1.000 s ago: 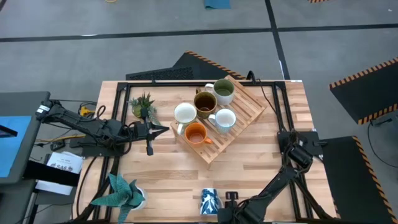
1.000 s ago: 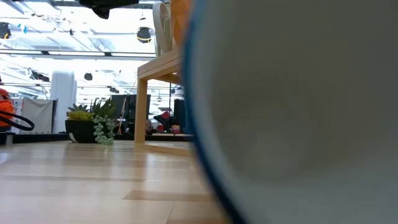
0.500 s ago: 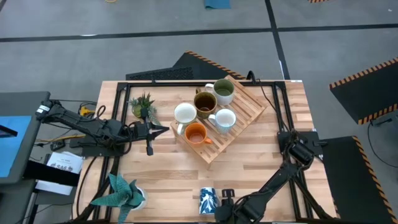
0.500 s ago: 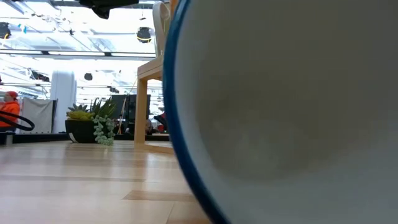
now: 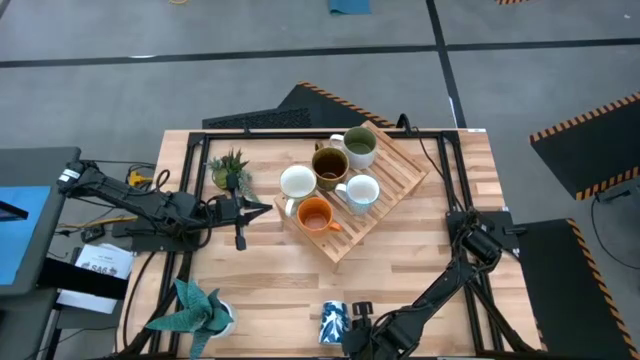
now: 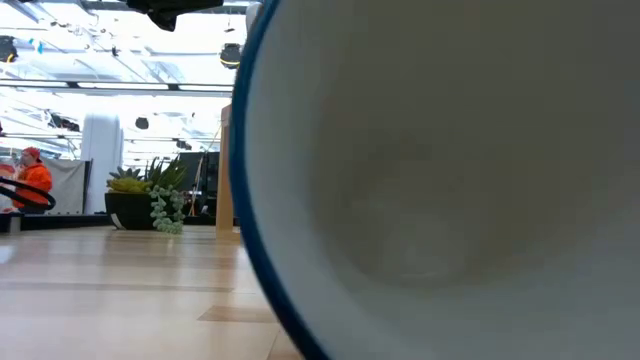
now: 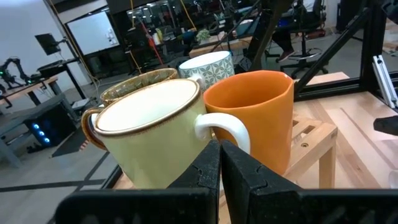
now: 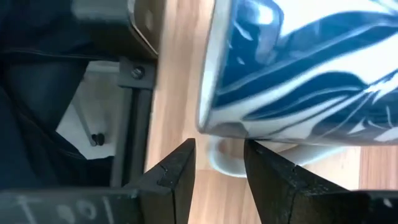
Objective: Place coffee mugs
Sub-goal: Put the blue mug on the shelf
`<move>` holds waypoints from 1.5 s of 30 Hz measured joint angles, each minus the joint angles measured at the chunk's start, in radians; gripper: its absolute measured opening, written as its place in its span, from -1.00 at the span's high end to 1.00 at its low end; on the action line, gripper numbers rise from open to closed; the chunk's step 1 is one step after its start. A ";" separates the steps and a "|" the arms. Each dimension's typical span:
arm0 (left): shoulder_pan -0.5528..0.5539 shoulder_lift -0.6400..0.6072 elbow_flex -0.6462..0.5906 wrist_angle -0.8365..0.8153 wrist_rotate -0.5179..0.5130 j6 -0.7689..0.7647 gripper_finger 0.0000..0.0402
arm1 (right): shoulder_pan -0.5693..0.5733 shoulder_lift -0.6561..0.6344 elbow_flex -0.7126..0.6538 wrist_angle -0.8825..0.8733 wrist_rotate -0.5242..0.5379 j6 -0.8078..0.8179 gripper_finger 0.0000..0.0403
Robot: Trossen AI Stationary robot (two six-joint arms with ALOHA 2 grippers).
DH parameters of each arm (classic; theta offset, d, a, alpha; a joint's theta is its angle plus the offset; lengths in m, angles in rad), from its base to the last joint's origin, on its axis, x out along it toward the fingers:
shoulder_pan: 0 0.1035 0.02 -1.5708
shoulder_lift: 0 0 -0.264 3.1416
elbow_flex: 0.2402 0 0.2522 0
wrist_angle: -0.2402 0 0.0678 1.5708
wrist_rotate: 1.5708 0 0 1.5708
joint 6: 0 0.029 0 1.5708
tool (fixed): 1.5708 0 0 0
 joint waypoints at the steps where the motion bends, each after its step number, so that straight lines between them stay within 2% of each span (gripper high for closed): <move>1: 0.000 0.000 0.000 0.000 0.000 0.000 1.00 | -0.001 0.000 -0.007 0.001 0.002 0.003 0.20; 8: 0.000 0.000 0.000 -0.003 0.000 0.000 1.00 | -0.005 0.000 -0.075 0.094 -0.014 0.032 0.18; 16: 0.000 0.000 0.000 -0.003 0.000 0.000 1.00 | -0.019 0.000 -0.080 0.103 -0.020 0.035 0.21; 19: 0.000 0.000 0.000 -0.003 0.000 0.000 1.00 | -0.024 0.000 -0.080 0.095 -0.021 0.066 0.39; 22: 0.000 0.000 0.000 -0.003 0.000 0.000 1.00 | -0.026 -0.002 -0.079 0.096 -0.053 0.078 0.78; 27: 0.000 0.000 0.000 -0.002 0.000 0.000 1.00 | -0.029 -0.046 -0.082 0.053 -0.105 0.058 0.79; 31: 0.000 0.000 0.000 -0.002 0.000 0.000 1.00 | -0.022 -0.137 -0.083 0.035 -0.222 0.060 0.79; 35: 0.000 0.000 0.000 -0.002 0.000 0.000 1.00 | 0.008 -0.254 -0.083 0.089 -0.253 0.090 0.79; 37: 0.000 0.000 0.000 -0.001 0.000 0.000 1.00 | 0.023 -0.313 -0.083 0.104 -0.220 0.108 0.79; 38: 0.000 0.000 0.000 -0.002 0.000 0.000 1.00 | 0.036 -0.345 -0.083 0.105 -0.170 0.109 0.79; 42: 0.000 0.000 0.000 -0.001 0.016 0.000 1.00 | 0.071 -0.476 -0.082 0.092 0.096 0.052 0.79; 45: 0.000 0.000 0.000 0.007 0.025 0.000 1.00 | 0.083 -0.569 -0.082 0.088 0.284 -0.071 0.79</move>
